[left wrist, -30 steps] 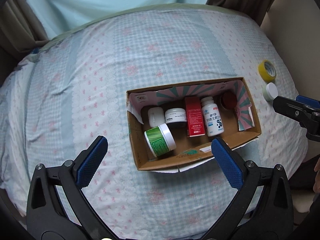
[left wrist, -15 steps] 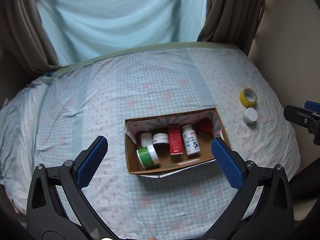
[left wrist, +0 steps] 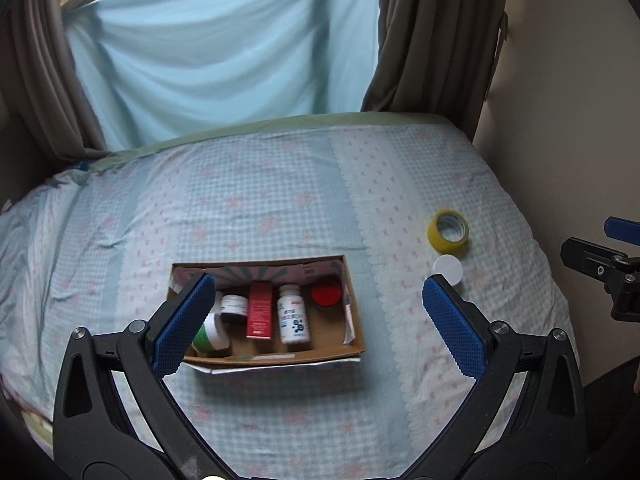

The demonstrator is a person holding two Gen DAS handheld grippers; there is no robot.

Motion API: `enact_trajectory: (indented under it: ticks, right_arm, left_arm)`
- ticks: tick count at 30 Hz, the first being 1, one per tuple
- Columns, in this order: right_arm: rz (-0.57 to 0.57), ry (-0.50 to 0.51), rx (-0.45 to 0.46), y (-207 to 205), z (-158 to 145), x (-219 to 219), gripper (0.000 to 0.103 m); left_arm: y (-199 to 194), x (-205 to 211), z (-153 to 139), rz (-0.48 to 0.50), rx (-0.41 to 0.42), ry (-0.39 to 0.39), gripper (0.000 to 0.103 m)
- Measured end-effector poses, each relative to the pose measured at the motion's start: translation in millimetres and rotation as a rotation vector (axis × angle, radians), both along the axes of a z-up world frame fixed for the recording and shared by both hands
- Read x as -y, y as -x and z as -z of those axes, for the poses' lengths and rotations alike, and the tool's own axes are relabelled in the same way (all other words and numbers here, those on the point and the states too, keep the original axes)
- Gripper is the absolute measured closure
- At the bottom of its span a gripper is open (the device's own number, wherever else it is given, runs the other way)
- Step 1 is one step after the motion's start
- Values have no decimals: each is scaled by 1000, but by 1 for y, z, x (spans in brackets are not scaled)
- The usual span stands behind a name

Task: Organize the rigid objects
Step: 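Lift both tools away from the box toward the tape and white jar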

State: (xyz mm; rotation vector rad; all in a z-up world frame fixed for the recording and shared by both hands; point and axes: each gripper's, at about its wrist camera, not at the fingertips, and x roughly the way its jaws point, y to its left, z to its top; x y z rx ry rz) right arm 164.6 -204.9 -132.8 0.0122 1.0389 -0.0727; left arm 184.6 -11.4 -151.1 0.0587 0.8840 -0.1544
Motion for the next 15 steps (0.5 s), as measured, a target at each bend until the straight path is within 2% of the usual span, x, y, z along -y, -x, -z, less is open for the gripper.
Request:
enact_trajectory:
  ticks: [7, 11, 15]
  right_arm:
    - [-79, 2, 12, -22, 20, 93, 0]
    - [-105, 32, -4, -41, 40, 135, 0]
    - [-121, 15, -8, -59, 64, 171, 0]
  left_arm:
    - [-7, 96, 25, -29, -4, 28, 0]
    - [-16, 143, 54, -12, -42, 28, 0]
    - [-25, 182, 92, 30, -87, 48, 0]
